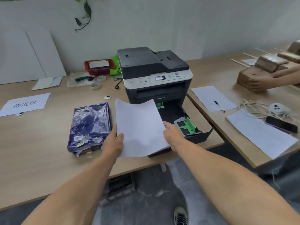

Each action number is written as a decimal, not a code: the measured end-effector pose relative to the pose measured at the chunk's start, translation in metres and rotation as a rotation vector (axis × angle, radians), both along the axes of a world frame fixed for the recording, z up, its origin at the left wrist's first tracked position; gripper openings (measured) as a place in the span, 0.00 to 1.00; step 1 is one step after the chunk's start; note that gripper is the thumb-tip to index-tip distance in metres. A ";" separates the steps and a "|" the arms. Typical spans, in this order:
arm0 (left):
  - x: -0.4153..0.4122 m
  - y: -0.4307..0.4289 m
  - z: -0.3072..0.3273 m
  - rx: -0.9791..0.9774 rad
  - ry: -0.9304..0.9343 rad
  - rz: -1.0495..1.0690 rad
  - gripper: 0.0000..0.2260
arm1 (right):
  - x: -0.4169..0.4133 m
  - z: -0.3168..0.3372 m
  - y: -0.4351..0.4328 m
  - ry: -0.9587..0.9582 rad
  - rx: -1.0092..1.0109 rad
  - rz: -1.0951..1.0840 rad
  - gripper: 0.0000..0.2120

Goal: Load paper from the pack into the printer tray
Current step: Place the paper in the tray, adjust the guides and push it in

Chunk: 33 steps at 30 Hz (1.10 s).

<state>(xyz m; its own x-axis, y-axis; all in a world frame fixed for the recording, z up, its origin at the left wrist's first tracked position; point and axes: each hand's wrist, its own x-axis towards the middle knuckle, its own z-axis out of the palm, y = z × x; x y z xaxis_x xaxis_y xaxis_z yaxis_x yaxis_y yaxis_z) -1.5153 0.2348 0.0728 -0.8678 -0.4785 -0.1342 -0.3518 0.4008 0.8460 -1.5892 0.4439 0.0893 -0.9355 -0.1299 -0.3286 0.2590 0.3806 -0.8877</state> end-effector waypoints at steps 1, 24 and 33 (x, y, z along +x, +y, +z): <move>-0.013 0.009 -0.003 0.002 0.002 -0.007 0.24 | -0.013 -0.002 0.009 0.004 0.001 0.000 0.24; -0.157 0.138 -0.052 0.202 -0.233 0.063 0.17 | -0.166 -0.050 0.129 -0.230 0.003 0.010 0.28; -0.181 0.138 -0.064 0.165 -0.281 0.076 0.25 | -0.190 -0.073 0.130 -0.225 -0.004 -0.001 0.27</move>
<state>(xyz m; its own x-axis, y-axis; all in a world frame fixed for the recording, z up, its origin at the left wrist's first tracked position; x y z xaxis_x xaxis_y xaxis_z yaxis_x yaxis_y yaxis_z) -1.6967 0.3732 0.0092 -0.7482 -0.4927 -0.4444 -0.6045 0.2300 0.7627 -1.7793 0.5737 0.0159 -0.8388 -0.1313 -0.5285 0.4508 0.3768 -0.8092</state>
